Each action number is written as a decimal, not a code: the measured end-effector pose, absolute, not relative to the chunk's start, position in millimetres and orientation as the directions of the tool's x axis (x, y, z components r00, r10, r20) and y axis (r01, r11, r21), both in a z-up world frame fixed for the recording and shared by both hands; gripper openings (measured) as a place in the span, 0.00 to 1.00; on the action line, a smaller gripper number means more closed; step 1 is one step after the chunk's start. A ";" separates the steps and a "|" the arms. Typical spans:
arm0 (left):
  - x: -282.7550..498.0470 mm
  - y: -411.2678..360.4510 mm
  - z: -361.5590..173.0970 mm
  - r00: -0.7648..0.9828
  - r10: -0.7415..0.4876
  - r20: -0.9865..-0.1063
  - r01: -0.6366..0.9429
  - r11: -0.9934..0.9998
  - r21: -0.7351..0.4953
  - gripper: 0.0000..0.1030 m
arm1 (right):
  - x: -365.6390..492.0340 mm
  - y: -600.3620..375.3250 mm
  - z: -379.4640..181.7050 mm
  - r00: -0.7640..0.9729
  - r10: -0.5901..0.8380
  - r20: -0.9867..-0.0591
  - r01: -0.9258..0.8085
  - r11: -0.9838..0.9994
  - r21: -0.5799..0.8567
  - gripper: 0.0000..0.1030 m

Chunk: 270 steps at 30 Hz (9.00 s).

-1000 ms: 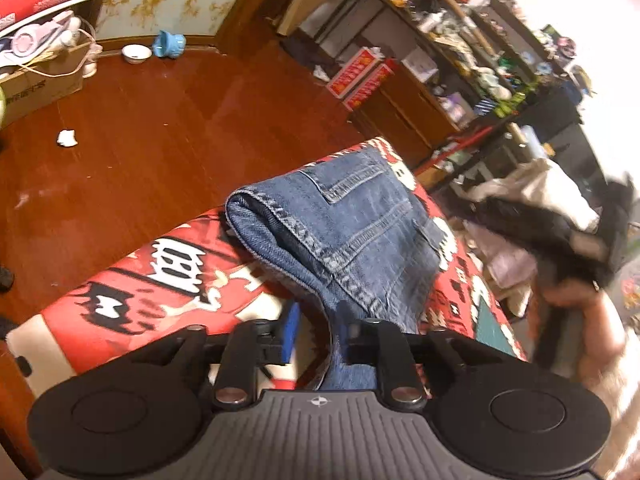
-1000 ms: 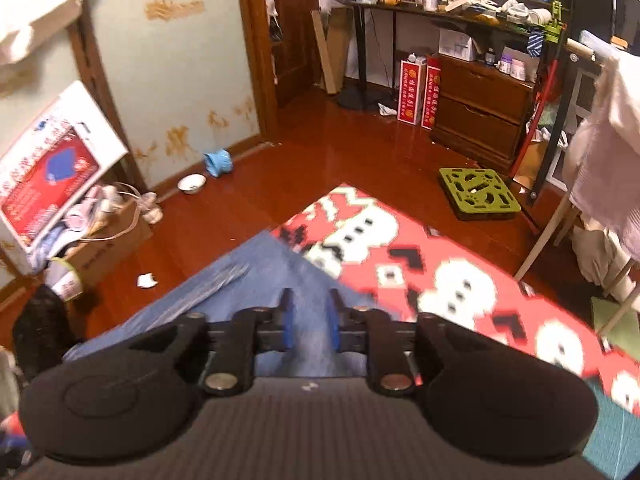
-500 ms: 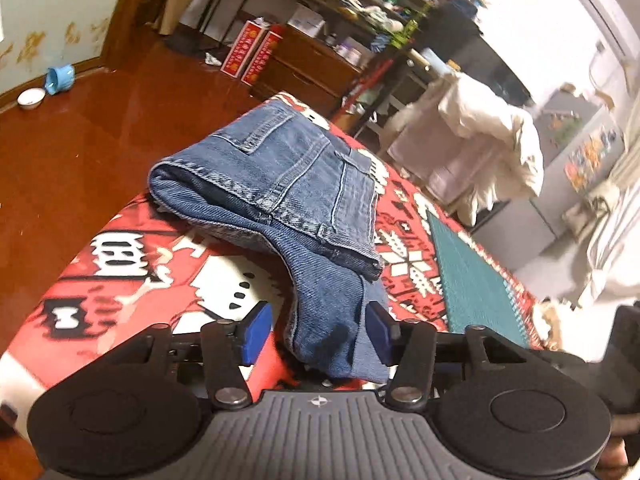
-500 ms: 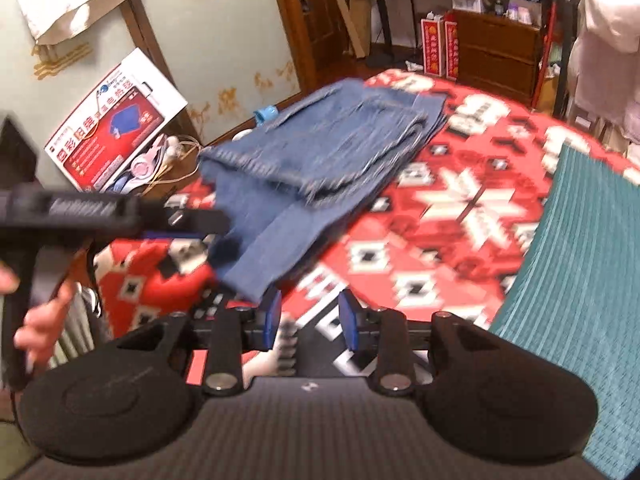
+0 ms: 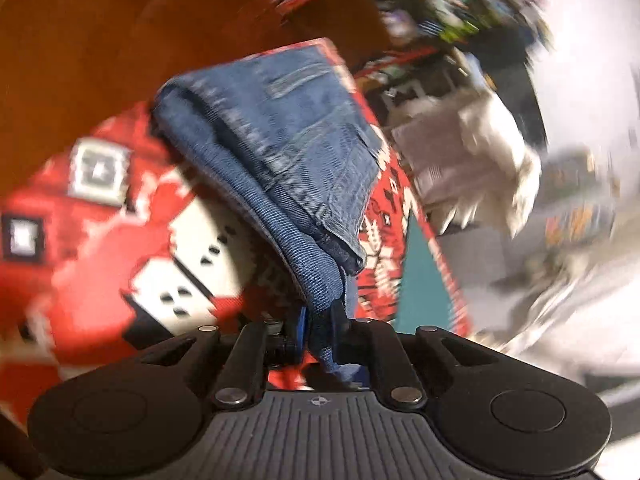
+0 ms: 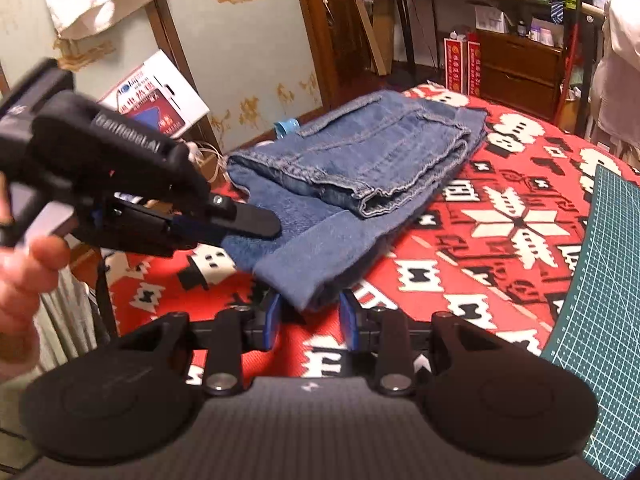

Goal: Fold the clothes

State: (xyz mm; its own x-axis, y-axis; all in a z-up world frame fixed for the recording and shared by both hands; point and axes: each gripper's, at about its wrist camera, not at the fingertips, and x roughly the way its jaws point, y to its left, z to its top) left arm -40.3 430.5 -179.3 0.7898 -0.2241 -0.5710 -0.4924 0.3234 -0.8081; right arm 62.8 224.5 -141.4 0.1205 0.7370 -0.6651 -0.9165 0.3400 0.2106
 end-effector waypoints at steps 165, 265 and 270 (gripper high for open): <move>168.5 580.5 -125.1 0.617 -0.063 -0.785 -0.539 0.692 -0.480 0.00 | 306.1 455.2 -131.0 0.008 0.685 -0.728 -0.731 0.501 0.463 0.00; 50.5 446.5 -148.8 0.645 0.013 -0.764 -0.411 0.849 -0.332 0.01 | 162.0 347.9 -134.7 -0.015 0.672 -0.741 -0.829 0.406 0.385 0.00; 49.9 437.3 -147.1 0.636 0.036 -0.771 -0.406 0.865 -0.295 0.01 | 163.0 329.7 -138.6 -0.007 0.660 -0.751 -0.830 0.416 0.373 0.00</move>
